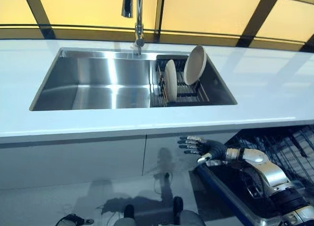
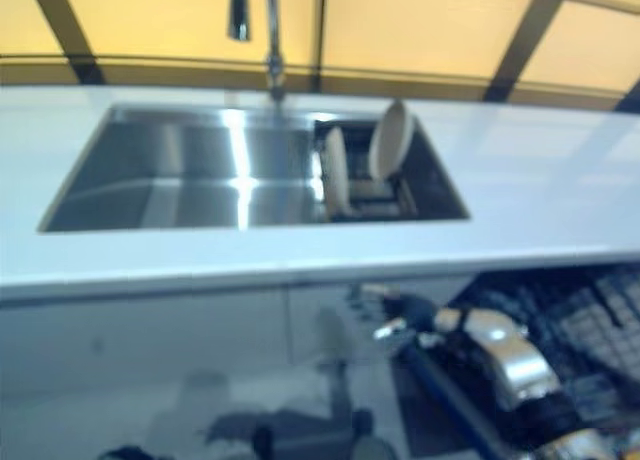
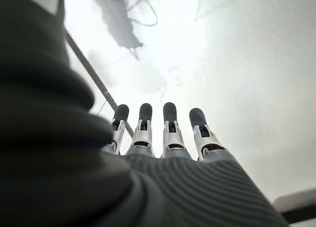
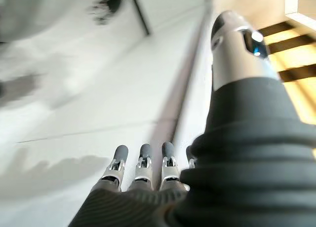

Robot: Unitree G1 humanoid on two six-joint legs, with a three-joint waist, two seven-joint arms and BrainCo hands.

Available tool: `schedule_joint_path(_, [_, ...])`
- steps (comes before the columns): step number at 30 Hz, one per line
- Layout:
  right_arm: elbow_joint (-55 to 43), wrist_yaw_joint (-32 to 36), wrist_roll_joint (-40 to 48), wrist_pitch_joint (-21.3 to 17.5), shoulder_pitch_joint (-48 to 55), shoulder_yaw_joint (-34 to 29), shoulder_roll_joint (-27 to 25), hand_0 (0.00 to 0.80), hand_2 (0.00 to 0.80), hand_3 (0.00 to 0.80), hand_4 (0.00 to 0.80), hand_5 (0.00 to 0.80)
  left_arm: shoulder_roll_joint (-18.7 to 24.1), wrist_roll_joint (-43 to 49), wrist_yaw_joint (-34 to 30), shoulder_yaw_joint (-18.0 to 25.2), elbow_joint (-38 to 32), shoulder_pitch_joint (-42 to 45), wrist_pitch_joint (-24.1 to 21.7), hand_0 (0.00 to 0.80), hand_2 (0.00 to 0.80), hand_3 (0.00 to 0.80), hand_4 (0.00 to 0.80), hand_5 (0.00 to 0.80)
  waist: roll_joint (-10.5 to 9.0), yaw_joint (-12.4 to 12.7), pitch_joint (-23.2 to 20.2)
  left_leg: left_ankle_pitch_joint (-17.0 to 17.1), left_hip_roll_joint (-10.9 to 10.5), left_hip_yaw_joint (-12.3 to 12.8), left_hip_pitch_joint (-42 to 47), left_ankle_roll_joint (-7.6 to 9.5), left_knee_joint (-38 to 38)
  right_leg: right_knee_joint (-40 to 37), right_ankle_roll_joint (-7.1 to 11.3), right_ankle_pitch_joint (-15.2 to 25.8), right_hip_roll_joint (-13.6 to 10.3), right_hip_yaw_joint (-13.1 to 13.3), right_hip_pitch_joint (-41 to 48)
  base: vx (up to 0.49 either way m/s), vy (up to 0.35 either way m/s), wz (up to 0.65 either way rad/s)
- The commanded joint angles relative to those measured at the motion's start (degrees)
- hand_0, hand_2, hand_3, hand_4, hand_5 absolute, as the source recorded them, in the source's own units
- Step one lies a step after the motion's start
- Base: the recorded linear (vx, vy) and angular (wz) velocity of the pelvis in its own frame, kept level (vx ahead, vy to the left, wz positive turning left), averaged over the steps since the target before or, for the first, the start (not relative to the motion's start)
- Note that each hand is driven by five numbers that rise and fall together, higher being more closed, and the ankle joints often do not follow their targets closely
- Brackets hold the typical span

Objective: Take plates into dishwasher

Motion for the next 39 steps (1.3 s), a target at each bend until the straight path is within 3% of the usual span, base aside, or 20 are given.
schedule_joint_path(1, [1.22, -1.75, 14.43, -3.18, -9.87, -7.51, -2.38, 0.000, 0.000, 0.000, 0.000, 0.000, -1.12, 0.10, 0.91, 1.11, 3.74, 0.55, -1.43, 0.000, 0.000, 0.000, 0.000, 0.000, 0.52, 1.02, -2.07, -3.98, 3.79, 1.94, -1.10, -0.20, 5.96, 2.17, 1.84, -1.66, -0.07, -0.80, 1.82, 0.149, -0.018, 0.12])
schedule_joint_path(2, [1.62, -2.55, 16.05, -3.61, -10.59, -8.36, -2.70, 0.000, 0.000, 0.000, 0.000, 0.000, -1.36, 0.44, 0.94, 1.24, 4.05, 0.68, -1.56, 0.000, 0.000, 0.000, 0.000, 0.000, 0.53, 1.07, -2.36, -3.98, 3.84, 1.83, -0.72, -0.30, 5.49, 2.02, 1.83, -1.84, -0.12, -0.99, 2.19, 0.166, 0.005, -0.05])
schedule_joint_path(7, [7.46, -21.07, 31.41, -9.12, -20.49, -17.30, -4.75, 0.000, 0.000, 0.000, 0.000, 0.000, -3.14, 2.21, 2.00, -0.83, 6.02, 1.43, -3.15, 0.000, 0.000, 0.000, 0.000, 0.000, 1.43, 1.66, -4.24, -4.59, 4.20, 0.73, 2.10, -1.17, 2.61, 1.85, 1.80, -3.74, -0.36, -1.86, 4.32, 0.133, 0.014, 0.02])
schedule_joint_path(9, [8.94, -30.87, 32.09, -13.73, -24.54, -19.29, -6.60, 0.000, 0.000, 0.000, 0.000, 0.000, -3.09, 1.94, 2.02, -1.94, 6.40, 1.21, -3.25, 0.000, 0.000, 0.000, 0.000, 0.000, 1.85, 1.80, -4.50, -5.06, 4.16, 0.45, 2.78, -1.28, 2.47, 1.99, 1.77, -4.22, -0.53, -1.87, 4.80, 0.121, 0.038, 0.02])
schedule_joint_path(14, [14.14, -51.31, 28.43, -18.02, -36.79, -18.06, -14.34, 0.000, 0.000, 0.000, 0.000, 0.000, -2.50, 0.22, 1.80, -5.35, 4.01, 1.42, -2.52, 0.000, 0.000, 0.000, 0.000, 0.000, 2.38, 2.69, -5.00, -4.96, 3.77, -0.03, 3.16, -1.50, 2.55, 1.72, 1.83, -3.80, -1.16, -2.23, 5.34, 0.082, 0.048, 0.02])
schedule_joint_path(20, [24.89, -59.97, 25.32, -14.97, -50.48, -7.36, -20.67, 0.000, 0.000, 0.000, 0.000, 0.000, -1.55, 1.21, 1.03, -8.51, -0.23, 3.16, -2.91, 0.000, 0.000, 0.000, 0.000, 0.000, 2.34, 5.08, -4.94, -5.21, 3.00, -1.88, 3.17, -1.62, 2.39, 1.36, 2.05, -3.91, -1.72, -3.37, 6.26, 0.076, 0.037, 0.07])
schedule_joint_path(28, [35.73, -64.30, 3.57, -1.51, -64.37, 10.39, -22.69, 0.000, 0.000, 0.000, 0.000, 0.000, -1.45, 2.66, 3.26, -11.19, -2.39, 2.91, -2.52, 0.000, 0.000, 0.000, 0.000, 0.000, 1.28, 7.39, -4.24, -4.00, 2.93, -2.49, 2.86, -1.53, 1.74, 3.23, 1.52, -5.09, -1.85, -5.88, 6.63, 0.085, -0.014, 0.03])
schedule_joint_path(30, [38.61, -64.70, -1.27, 2.06, -67.13, 13.23, -22.79, 0.000, 0.000, 0.000, 0.000, 0.000, -1.93, 1.61, 4.42, -10.25, -2.51, 3.68, -2.34, 0.000, 0.000, 0.000, 0.000, 0.000, 0.75, 7.86, -3.82, -5.01, 3.59, -1.91, 2.17, -2.02, 4.90, 3.50, 0.40, -5.80, -1.63, -6.68, 6.84, 0.114, -0.081, 0.10])
schedule_joint_path(31, [40.21, -64.96, -3.86, 7.08, -68.66, 15.08, -22.61, 0.000, 0.000, 0.000, 0.000, 0.000, -2.24, 2.23, 5.04, -9.33, -2.65, 4.63, -2.51, 0.000, 0.000, 0.000, 0.000, 0.000, -0.23, 8.66, -3.23, -4.52, 4.36, -1.33, 0.20, -3.08, 10.55, 2.67, -0.51, -5.46, -1.59, -6.91, 7.62, 0.088, -0.110, 0.13])
schedule_joint_path(32, [41.55, -64.92, -5.29, 9.71, -69.94, 16.83, -22.65, 0.000, 0.000, 0.000, 0.000, 0.000, -2.55, 2.30, 5.89, -8.80, -2.54, 5.38, -3.31, 0.000, 0.000, 0.000, 0.000, 0.000, -0.86, 9.28, -2.35, -3.00, 4.32, -1.89, -2.37, -3.47, 17.25, 2.16, -1.33, -5.24, -1.75, -7.03, 7.72, 0.107, -0.110, 0.13])
schedule_joint_path(34, [43.31, -65.45, -3.52, 10.02, -72.31, 19.99, -22.77, 0.000, 0.000, 0.000, 0.000, 0.000, -2.65, 2.65, 6.30, -7.90, -3.19, 6.69, -4.55, 0.000, 0.000, 0.000, 0.000, 0.000, -0.55, 10.57, -1.03, 0.54, 3.55, -4.35, -8.69, -3.95, 23.65, 2.26, -2.12, -5.51, -1.20, -6.28, 8.64, 0.127, -0.009, 0.07])
schedule_joint_path(36, [41.54, -68.07, -2.57, 11.54, -73.48, 21.02, -23.01, 0.000, 0.000, 0.000, 0.000, 0.000, -1.75, 2.96, 4.93, -7.93, -3.77, 6.64, -4.58, 0.000, 0.000, 0.000, 0.000, 0.000, 0.50, 11.32, -0.74, 2.16, 3.76, -3.03, -11.37, -4.91, 16.10, 2.13, -0.72, -6.29, -0.50, -6.14, 10.40, 0.176, 0.103, -0.03])
schedule_joint_path(37, [41.37, -67.88, -2.99, 12.17, -74.24, 21.01, -23.41, 0.000, 0.000, 0.000, 0.000, 0.000, -1.05, 4.79, 3.38, -7.13, -3.47, 6.44, -5.55, 0.000, 0.000, 0.000, 0.000, 0.000, 1.59, 11.42, -0.76, 3.83, 5.97, 0.88, -10.12, -4.80, 5.58, 2.02, 0.41, -6.83, -0.53, -7.33, 11.30, 0.134, 0.116, 0.05])
schedule_joint_path(38, [40.32, -69.19, -2.67, 12.98, -74.42, 20.73, -23.23, 0.000, 0.000, 0.000, 0.000, 0.000, -0.89, 3.75, 3.36, -8.02, -3.26, 6.12, -6.06, 0.000, 0.000, 0.000, 0.000, 0.000, 1.46, 11.26, -0.73, 3.03, 3.70, -0.24, -8.84, -4.06, 5.54, 2.11, 1.08, -5.78, -1.43, -7.20, 10.91, 0.126, 0.113, 0.04])
schedule_joint_path(39, [40.00, -69.14, -3.37, 13.90, -74.07, 20.49, -23.39, 0.000, 0.000, 0.000, 0.000, 0.000, -0.78, 3.21, 3.45, -8.09, -3.21, 6.07, -6.31, 0.000, 0.000, 0.000, 0.000, 0.000, 1.48, 11.02, -0.70, 2.65, 3.47, -0.54, -8.51, -3.64, 5.58, 2.36, 1.17, -5.77, -1.72, -7.20, 10.65, 0.062, 0.074, -0.09])
